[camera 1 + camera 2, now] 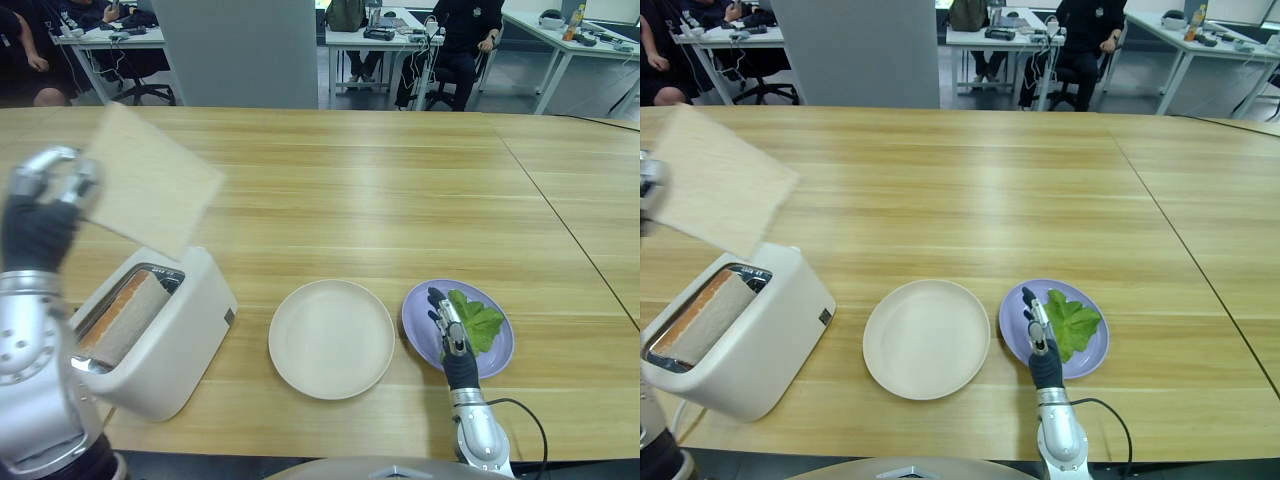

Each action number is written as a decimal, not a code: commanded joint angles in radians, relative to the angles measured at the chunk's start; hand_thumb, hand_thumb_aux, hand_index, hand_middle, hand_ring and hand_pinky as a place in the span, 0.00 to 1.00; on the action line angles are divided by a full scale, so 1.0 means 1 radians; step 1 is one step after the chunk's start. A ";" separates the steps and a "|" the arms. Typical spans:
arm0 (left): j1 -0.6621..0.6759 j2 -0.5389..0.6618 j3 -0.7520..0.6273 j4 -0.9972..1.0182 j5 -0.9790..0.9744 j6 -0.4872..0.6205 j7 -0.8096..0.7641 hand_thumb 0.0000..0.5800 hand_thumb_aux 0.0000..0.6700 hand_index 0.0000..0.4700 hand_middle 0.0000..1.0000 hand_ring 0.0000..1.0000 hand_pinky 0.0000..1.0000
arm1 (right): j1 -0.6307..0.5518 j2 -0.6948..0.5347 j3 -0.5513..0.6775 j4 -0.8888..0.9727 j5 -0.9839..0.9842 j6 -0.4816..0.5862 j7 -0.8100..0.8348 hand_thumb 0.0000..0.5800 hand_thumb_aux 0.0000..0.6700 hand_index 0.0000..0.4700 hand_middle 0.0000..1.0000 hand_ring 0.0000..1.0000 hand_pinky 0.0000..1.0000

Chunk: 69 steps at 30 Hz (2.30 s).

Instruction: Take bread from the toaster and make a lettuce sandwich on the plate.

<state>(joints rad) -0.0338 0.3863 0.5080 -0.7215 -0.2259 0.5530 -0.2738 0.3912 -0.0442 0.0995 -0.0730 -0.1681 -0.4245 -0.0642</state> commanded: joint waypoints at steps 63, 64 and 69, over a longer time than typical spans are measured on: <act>0.081 -0.101 -0.763 0.519 0.634 -0.442 0.239 0.00 0.00 0.00 0.52 0.52 0.52 | -0.131 -0.558 -0.130 0.015 -0.400 0.024 0.057 0.00 0.00 0.00 0.00 0.00 0.00; 0.083 -0.099 -0.757 0.503 0.645 -0.441 0.245 0.00 0.00 0.00 0.52 0.52 0.52 | -0.129 -0.558 -0.129 0.016 -0.401 0.023 0.056 0.00 0.00 0.00 0.00 0.00 0.00; 0.097 -0.101 -0.718 0.379 0.696 -0.419 0.269 0.00 0.00 0.00 0.53 0.53 0.53 | -0.130 -0.562 -0.131 0.019 -0.400 0.021 0.060 0.00 0.00 0.00 0.00 0.00 0.00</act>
<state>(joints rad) 0.0523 0.2873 -0.2232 -0.3022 0.4489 0.1177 -0.0077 0.2663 -0.5960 -0.0339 -0.0668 -0.5683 -0.4024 -0.0163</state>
